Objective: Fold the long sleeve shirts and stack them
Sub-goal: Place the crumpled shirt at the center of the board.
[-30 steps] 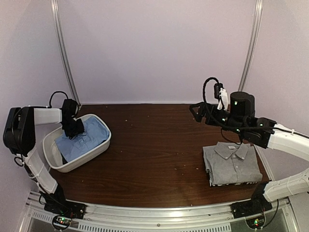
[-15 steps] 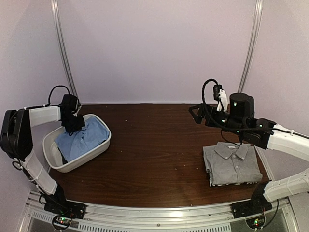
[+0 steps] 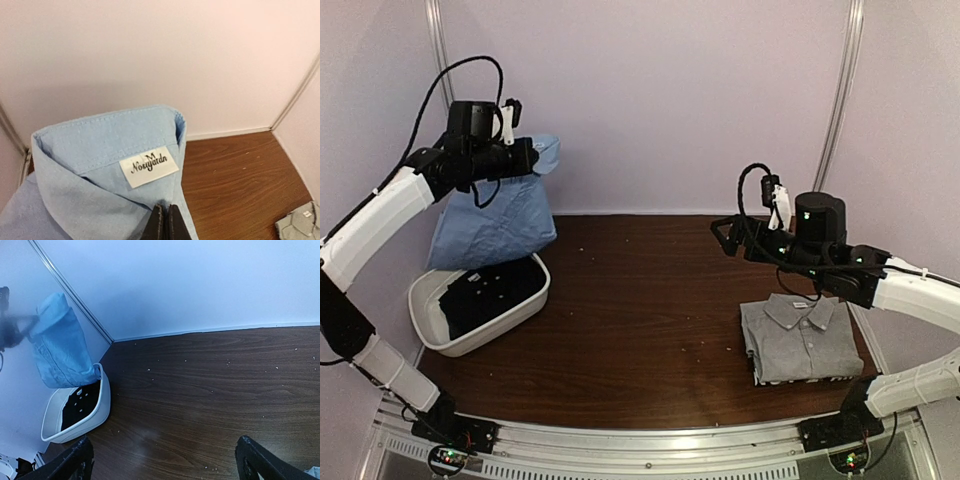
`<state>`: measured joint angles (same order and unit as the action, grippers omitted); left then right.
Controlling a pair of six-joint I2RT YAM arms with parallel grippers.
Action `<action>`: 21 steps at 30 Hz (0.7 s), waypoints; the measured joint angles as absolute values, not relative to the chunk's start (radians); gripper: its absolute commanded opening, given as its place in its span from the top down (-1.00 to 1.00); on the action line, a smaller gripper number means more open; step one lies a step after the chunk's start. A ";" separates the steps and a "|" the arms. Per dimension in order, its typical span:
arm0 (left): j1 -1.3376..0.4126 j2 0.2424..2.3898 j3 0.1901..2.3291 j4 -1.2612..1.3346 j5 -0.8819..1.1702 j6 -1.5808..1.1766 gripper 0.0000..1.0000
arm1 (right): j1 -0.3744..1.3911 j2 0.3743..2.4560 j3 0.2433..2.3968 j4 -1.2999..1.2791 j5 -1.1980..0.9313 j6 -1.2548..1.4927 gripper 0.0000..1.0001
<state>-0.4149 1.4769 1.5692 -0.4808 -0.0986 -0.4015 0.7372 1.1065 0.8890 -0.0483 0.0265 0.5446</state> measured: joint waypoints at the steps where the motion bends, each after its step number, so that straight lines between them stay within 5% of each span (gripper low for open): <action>1: -0.445 1.483 1.617 -0.478 -0.089 -0.387 1.00 | 0.737 1.107 0.889 -0.048 0.027 0.545 -1.00; 13: -0.795 1.792 2.360 -0.441 0.105 -0.255 1.00 | 0.734 1.068 0.899 -0.062 0.095 0.529 -1.00; 17: -0.812 1.801 2.301 -0.379 0.189 -0.253 1.00 | 0.733 1.010 0.899 -0.072 0.146 0.527 -1.00; 21: -0.731 1.729 1.948 -0.202 0.292 -0.281 1.00 | 0.733 0.941 0.891 -0.073 0.189 0.526 -1.00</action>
